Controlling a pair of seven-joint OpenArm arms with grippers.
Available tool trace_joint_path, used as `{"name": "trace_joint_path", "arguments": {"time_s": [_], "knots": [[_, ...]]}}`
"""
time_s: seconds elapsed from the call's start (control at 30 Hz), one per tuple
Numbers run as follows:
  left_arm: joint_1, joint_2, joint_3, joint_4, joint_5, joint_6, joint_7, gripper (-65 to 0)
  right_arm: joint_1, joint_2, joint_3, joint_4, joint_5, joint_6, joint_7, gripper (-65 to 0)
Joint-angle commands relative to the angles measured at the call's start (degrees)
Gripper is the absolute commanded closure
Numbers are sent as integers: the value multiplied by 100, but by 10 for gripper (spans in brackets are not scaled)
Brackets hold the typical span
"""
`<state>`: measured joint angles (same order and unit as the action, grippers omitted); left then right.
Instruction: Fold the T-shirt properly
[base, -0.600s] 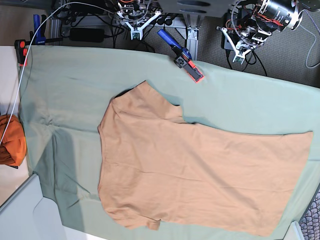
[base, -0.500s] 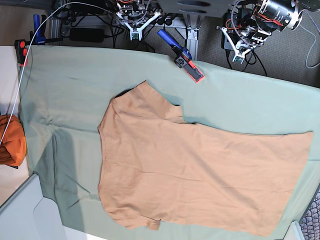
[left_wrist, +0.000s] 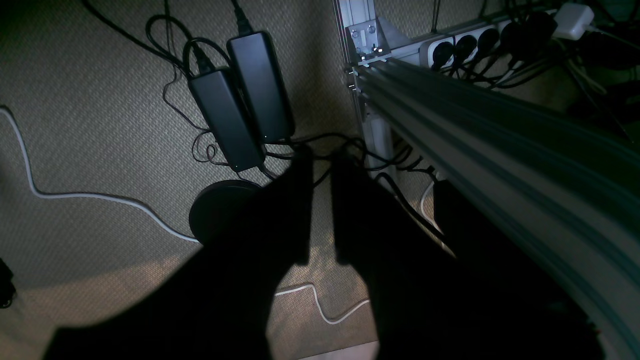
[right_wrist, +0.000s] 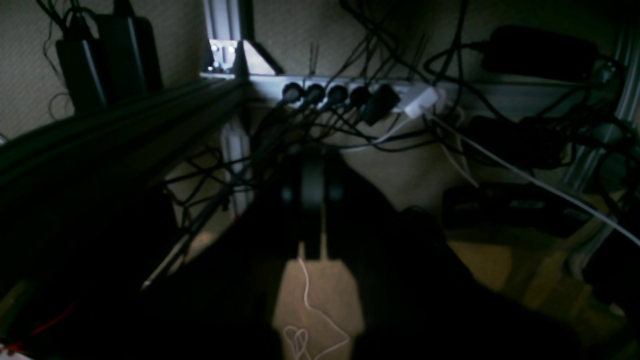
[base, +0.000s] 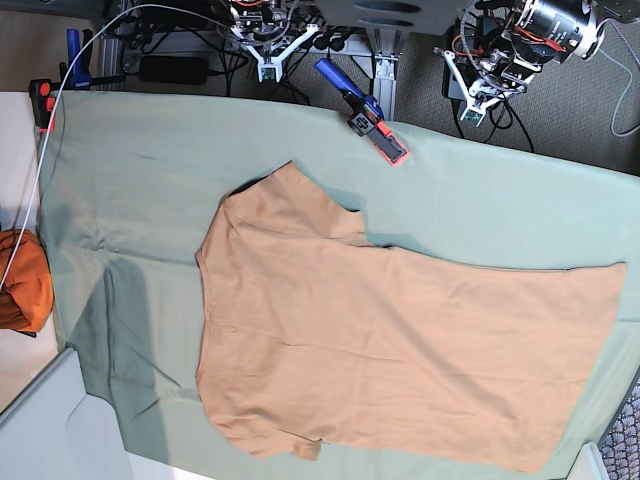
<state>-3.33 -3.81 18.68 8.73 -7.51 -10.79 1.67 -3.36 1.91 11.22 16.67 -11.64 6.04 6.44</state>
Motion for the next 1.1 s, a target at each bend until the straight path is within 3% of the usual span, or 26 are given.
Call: {"name": "trace_joint_path", "arguments": {"time_s": [0.0,0.57,0.7,0.77,0.87,1.07], "knots": [[-15,-20,0,33,17,-37,-15,-69,-15,31,-11,42,9,483,66,-11],[9,-83,0,33,11,-37,-17,-69,-17,195,-11,42,11,496,63,-11],[114,-199,0,35,11,-55,-22,-69,-50,310,-11,42,9,885,61,-11],[219,-293,0,125,11,-234,-55,-69,-114,369,-11,50,9,1097,63,-10],[509,-492,0,507,9,-522,-61,-69,-328,450,-11,162,37,1134,66,0],[1189,-848,-50,1620,-177,-533,42,-69,-1169,743,-166,1008,546,1246,61,0]]}}
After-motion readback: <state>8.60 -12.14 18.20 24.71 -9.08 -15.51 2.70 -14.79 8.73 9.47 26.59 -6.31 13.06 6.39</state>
